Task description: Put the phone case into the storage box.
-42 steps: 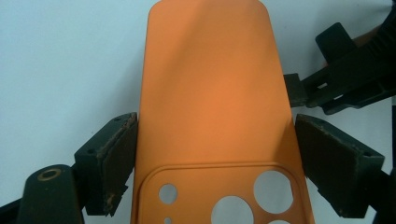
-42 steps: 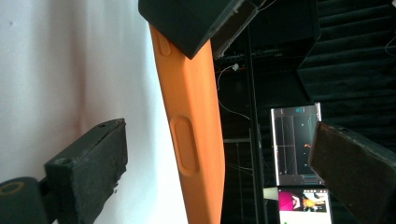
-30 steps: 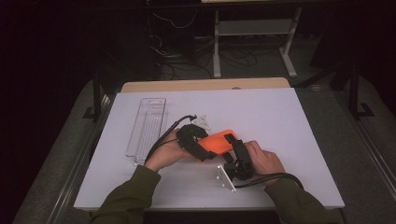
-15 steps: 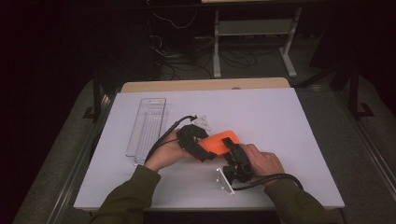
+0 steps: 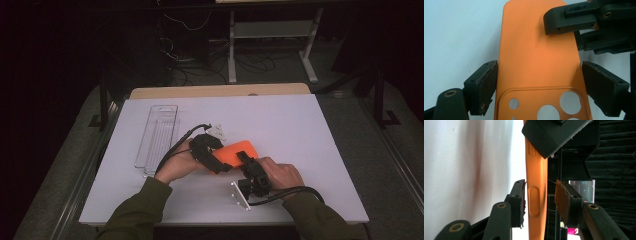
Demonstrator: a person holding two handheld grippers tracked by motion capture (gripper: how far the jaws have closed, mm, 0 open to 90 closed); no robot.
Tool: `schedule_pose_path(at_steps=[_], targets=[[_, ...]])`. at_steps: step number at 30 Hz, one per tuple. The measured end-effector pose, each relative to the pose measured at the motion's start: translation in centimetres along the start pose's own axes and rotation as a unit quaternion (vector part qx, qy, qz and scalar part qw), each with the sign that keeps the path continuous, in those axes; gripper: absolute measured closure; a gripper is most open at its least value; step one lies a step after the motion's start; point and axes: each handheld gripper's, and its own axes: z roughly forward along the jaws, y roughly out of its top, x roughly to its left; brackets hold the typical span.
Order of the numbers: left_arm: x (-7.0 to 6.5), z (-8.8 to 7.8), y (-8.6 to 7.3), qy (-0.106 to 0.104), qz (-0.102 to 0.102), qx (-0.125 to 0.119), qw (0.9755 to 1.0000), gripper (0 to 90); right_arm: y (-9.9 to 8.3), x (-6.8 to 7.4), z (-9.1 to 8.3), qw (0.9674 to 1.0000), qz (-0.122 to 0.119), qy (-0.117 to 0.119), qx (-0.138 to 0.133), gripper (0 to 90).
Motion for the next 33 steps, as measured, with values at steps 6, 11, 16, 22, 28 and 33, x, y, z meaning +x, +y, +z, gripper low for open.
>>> schedule_pose_path(at_steps=[6,11,16,22,28,33], targets=[[0.0,-0.01,-0.02,-0.001,-0.003,-0.004,1.0,15.7,0.03,-0.01,-0.06,1.0,-0.003,0.001,0.0,66.0],[0.04,-0.14,0.02,-0.001,-0.003,-0.005,1.0,15.6,0.14,0.06,-0.13,1.0,-0.007,0.0,0.0,70.7],[0.09,-0.18,0.01,-0.002,-0.004,-0.002,1.0,15.6,0.22,0.16,-0.13,0.9999,-0.011,-0.003,0.003,72.9],[0.13,-0.17,0.02,-0.005,-0.009,-0.005,0.9999,15.6,0.29,0.22,-0.15,0.9997,-0.018,-0.011,0.006,76.1],[0.21,-0.11,0.0,-0.011,-0.013,-0.004,0.9998,15.6,0.35,0.3,-0.18,0.9994,-0.026,-0.019,0.009,80.0],[0.17,-0.21,0.04,-0.015,-0.016,-0.01,0.9997,15.5,0.3,0.25,-0.4,0.9993,-0.026,-0.026,0.007,81.8]])
